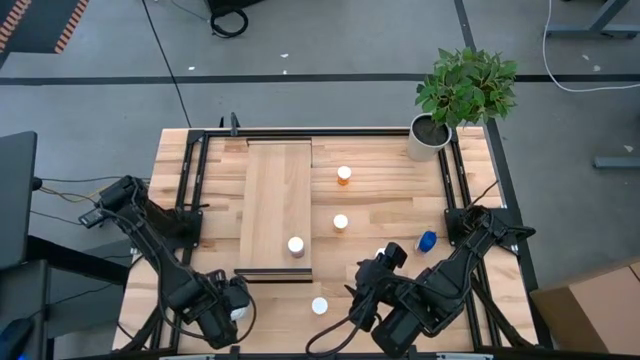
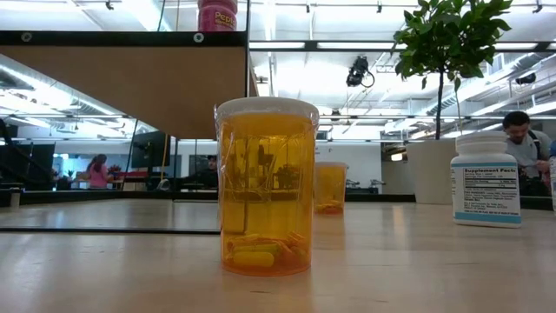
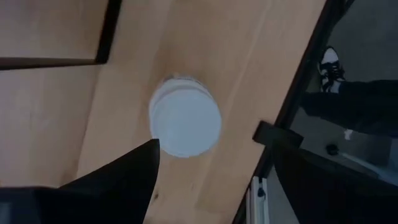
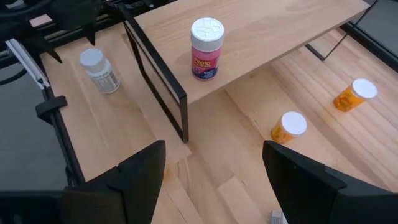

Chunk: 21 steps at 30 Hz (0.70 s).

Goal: Pick and place medicine bottles onto shelf by color
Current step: Put the bottom white pill bottle on the shelf

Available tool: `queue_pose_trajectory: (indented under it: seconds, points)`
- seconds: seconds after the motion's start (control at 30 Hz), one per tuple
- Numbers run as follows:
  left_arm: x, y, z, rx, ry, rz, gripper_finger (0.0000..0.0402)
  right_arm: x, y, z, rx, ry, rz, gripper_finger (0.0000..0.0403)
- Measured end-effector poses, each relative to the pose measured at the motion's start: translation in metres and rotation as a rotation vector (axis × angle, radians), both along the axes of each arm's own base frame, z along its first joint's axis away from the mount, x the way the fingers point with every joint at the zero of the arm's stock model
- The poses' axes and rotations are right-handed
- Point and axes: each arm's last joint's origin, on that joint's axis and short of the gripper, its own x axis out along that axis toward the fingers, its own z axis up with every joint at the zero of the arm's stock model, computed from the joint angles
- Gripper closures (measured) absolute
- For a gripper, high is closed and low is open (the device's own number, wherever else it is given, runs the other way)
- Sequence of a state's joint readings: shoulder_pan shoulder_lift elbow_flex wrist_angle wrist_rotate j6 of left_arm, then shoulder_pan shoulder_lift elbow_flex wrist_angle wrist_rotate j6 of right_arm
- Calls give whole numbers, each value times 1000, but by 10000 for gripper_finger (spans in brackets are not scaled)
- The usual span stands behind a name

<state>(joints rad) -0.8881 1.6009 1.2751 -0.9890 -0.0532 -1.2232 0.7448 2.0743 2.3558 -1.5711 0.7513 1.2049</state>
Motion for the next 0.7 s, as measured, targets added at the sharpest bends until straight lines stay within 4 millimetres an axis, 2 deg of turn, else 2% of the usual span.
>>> queue_pose_trajectory:
  seconds: [0.2, 0.47, 0.7]
  points:
    - [1, 3, -3, 40, -12, 12, 86, 0, 0, 0, -3, 2, 3, 126]
    - [0, 10, -24, 73, 16, 26, 88, 0, 0, 0, -3, 2, 3, 126]
    - [3, 10, -24, 58, -7, 27, 91, 0, 0, 0, 0, 1, 0, 126]
